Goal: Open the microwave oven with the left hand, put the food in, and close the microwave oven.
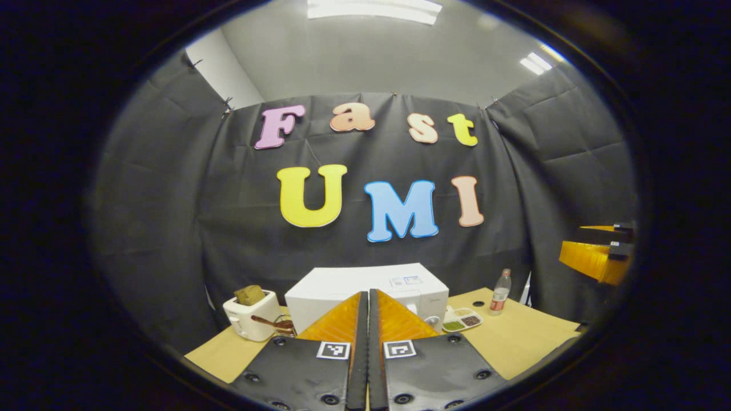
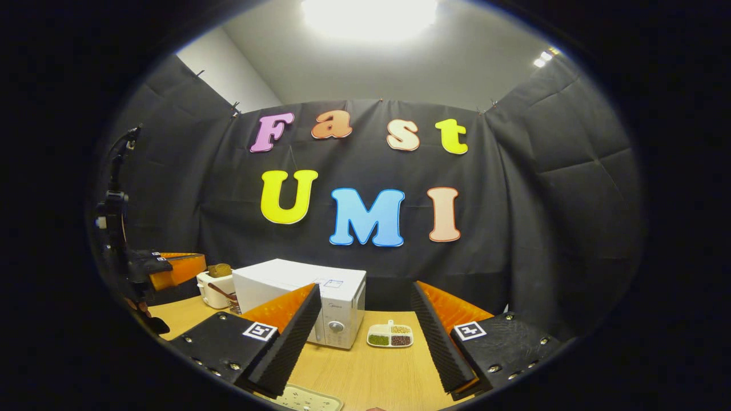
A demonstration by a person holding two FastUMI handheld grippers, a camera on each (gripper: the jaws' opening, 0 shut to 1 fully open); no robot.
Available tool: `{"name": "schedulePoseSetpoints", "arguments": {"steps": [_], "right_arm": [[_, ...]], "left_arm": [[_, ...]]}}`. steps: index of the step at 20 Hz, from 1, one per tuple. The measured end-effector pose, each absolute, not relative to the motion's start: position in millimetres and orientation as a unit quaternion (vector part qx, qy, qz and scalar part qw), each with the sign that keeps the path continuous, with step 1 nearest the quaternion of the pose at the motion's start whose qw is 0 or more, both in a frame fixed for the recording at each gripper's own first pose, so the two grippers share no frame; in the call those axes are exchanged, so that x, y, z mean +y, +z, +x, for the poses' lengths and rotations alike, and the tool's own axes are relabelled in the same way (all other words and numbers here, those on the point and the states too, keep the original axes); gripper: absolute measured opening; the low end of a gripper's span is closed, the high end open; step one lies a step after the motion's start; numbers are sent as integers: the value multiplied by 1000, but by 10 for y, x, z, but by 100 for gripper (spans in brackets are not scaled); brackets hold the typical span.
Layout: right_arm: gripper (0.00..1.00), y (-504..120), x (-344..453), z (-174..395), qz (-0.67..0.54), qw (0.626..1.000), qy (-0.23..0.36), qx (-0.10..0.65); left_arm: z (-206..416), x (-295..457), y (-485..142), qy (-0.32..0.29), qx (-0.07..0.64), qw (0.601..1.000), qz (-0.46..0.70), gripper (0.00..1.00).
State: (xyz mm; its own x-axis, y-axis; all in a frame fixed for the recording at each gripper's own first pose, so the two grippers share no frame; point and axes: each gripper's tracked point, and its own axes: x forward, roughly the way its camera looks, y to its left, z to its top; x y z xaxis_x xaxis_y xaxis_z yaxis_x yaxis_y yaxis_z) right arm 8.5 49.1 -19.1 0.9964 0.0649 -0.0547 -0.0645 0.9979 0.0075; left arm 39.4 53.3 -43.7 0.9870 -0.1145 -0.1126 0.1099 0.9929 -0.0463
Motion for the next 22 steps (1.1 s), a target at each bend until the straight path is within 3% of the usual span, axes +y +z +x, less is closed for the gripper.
{"name": "schedulePoseSetpoints", "arguments": {"steps": [2,3,5,7,13,22], "right_arm": [[96,-210,562,22,4,999,24,31],[96,-225,595,-14,3,999,22,34],[96,-230,687,-72,5,999,22,35],[96,-222,766,-106,8,999,20,34],[96,-130,947,-284,5,1000,17,13],[96,-76,1032,-446,1,1000,13,3]], "left_arm": [[270,682,-384,-50,49,997,-16,9],[199,743,-333,-50,43,998,-18,21],[70,829,-271,-48,34,998,-29,55],[-9,875,-258,-51,31,998,-34,59],[-215,1046,-203,-40,13,999,-23,95],[-316,1192,-108,-34,-6,999,-30,97]]}}
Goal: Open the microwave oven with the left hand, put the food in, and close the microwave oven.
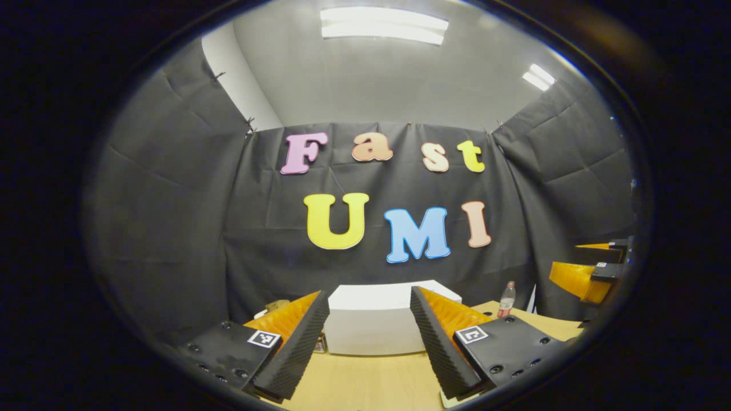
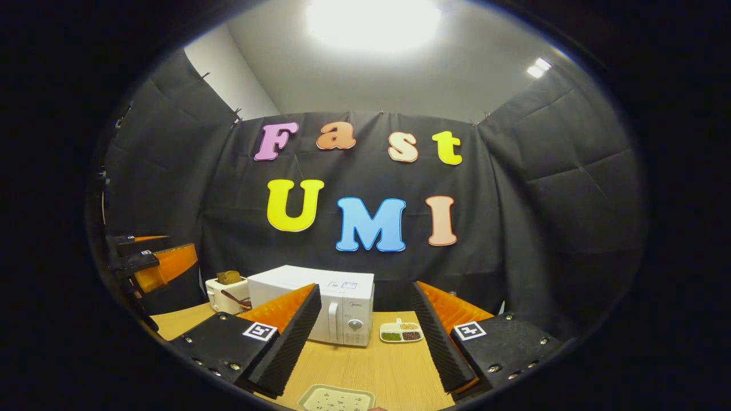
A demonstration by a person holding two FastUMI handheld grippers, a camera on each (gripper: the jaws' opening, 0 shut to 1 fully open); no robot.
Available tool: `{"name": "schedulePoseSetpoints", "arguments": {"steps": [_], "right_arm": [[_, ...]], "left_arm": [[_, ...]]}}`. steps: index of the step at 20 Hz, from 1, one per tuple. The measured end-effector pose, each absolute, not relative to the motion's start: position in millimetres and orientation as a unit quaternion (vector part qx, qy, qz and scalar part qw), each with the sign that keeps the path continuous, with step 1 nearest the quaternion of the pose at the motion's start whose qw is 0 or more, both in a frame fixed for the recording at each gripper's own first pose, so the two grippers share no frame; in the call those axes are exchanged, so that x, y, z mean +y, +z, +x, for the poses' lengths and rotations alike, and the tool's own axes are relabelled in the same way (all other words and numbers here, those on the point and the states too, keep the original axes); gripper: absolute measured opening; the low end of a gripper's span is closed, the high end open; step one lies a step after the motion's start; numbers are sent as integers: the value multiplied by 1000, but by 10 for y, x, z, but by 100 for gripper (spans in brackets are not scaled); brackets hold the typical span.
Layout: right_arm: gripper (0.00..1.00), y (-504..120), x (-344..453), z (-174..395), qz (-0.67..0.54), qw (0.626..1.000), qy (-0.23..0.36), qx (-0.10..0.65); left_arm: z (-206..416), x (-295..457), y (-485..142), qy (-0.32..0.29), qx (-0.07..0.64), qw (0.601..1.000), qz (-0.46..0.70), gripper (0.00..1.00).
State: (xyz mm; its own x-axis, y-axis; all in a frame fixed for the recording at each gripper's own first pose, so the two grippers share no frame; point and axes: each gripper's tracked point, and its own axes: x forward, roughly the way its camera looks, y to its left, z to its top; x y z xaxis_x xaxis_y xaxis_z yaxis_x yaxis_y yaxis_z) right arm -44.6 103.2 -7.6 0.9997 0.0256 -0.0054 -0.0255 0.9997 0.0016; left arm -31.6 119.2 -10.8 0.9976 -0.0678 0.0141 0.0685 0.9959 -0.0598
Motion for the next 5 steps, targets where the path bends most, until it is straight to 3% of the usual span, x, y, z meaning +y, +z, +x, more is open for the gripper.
{"name": "schedulePoseSetpoints", "arguments": {"steps": [3,5], "right_arm": [[96,-49,1060,-462,-1,1000,13,-3],[96,-40,1100,-476,-1,1000,17,-5]], "left_arm": [[-326,1228,-122,-35,-6,999,-24,93],[-348,1237,-134,-34,-5,999,-23,98]]}}
